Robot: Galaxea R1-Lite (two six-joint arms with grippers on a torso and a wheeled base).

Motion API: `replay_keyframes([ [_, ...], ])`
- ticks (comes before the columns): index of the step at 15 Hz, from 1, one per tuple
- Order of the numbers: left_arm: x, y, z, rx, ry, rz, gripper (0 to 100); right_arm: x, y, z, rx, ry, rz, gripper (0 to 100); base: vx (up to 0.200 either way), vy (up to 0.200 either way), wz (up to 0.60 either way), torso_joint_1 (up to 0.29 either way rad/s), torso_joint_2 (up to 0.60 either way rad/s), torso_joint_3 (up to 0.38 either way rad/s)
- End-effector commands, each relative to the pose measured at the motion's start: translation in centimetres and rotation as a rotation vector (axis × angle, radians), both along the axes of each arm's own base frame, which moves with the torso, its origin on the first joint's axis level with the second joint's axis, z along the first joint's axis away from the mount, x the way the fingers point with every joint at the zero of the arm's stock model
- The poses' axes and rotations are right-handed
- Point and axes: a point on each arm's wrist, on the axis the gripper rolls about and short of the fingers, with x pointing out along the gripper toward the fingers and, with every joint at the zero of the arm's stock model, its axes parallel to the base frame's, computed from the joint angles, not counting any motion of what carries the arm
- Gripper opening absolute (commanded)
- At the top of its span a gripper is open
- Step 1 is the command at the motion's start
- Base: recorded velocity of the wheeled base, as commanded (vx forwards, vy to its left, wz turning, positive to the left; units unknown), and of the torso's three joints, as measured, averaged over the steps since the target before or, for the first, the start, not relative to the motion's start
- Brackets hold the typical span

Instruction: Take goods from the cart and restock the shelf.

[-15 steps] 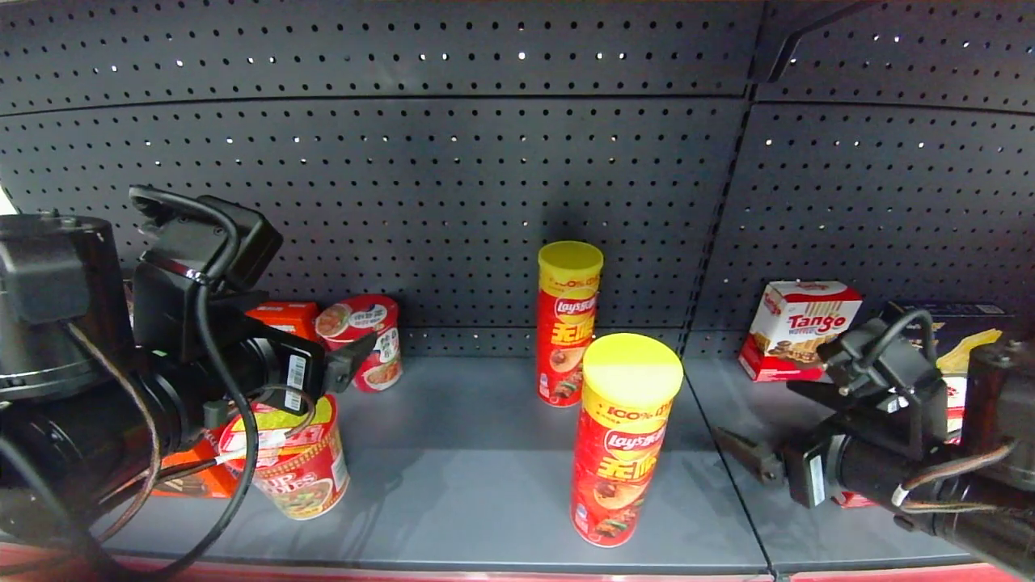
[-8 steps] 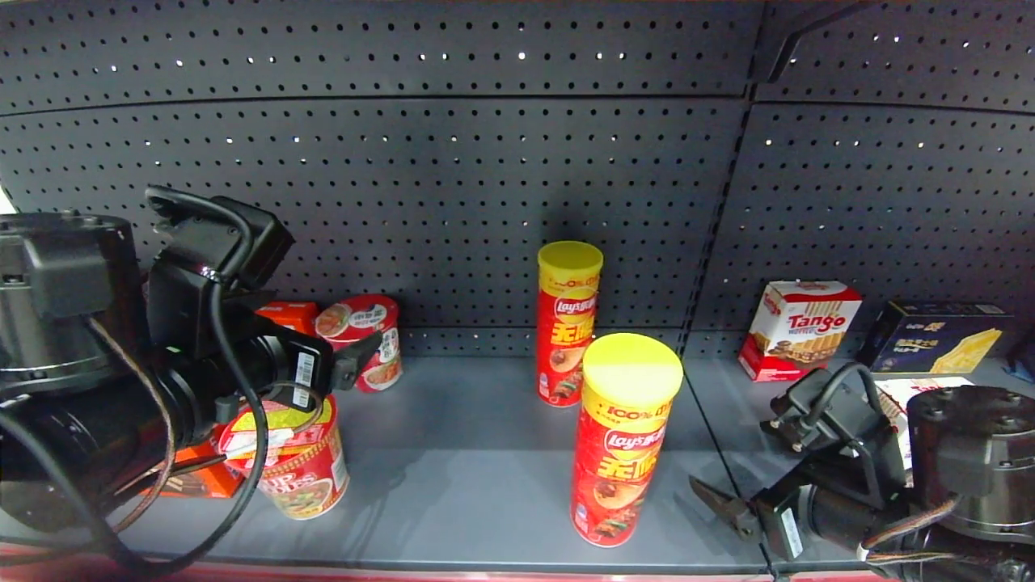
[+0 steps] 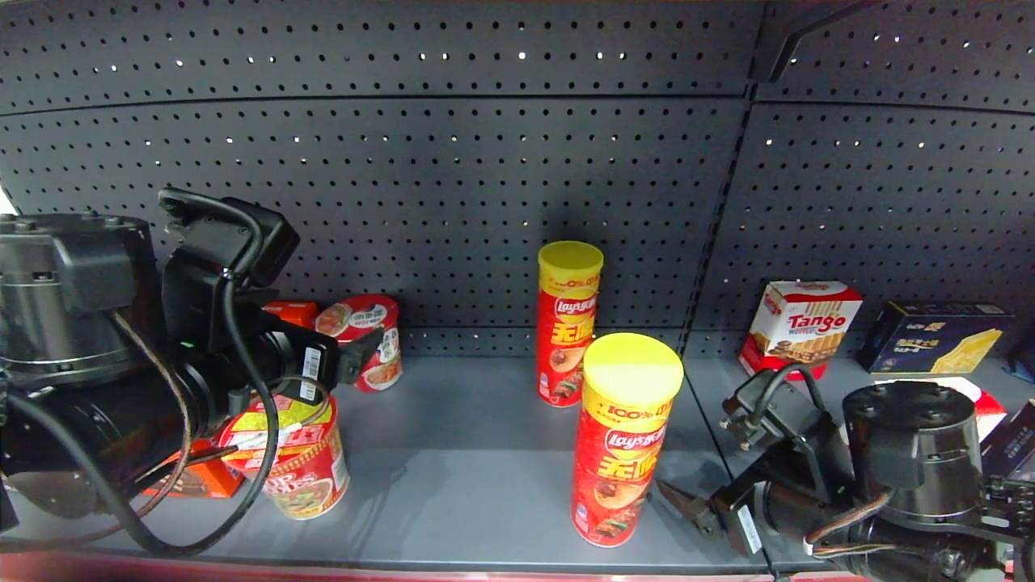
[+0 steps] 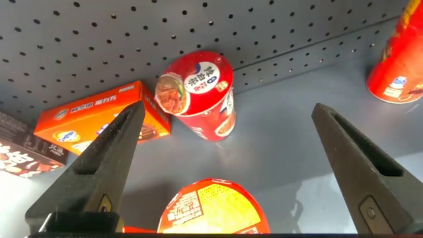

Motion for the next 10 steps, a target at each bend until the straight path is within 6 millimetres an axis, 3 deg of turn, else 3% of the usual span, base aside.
replay_keyframes([
  [1,0.2,0.2,-0.1,0.001,0.004,0.013,100,0.2,0.7,-0.2,-0.006,0.006,0.018,100,0.0,0.0,0.0,0.0,0.0,0.0],
  [10,0.3,0.4,-0.1,0.0,0.003,0.019,100,0.8,2.7,-0.5,-0.008,0.011,0.055,100,0.0,0.0,0.0,0.0,0.0,0.0],
])
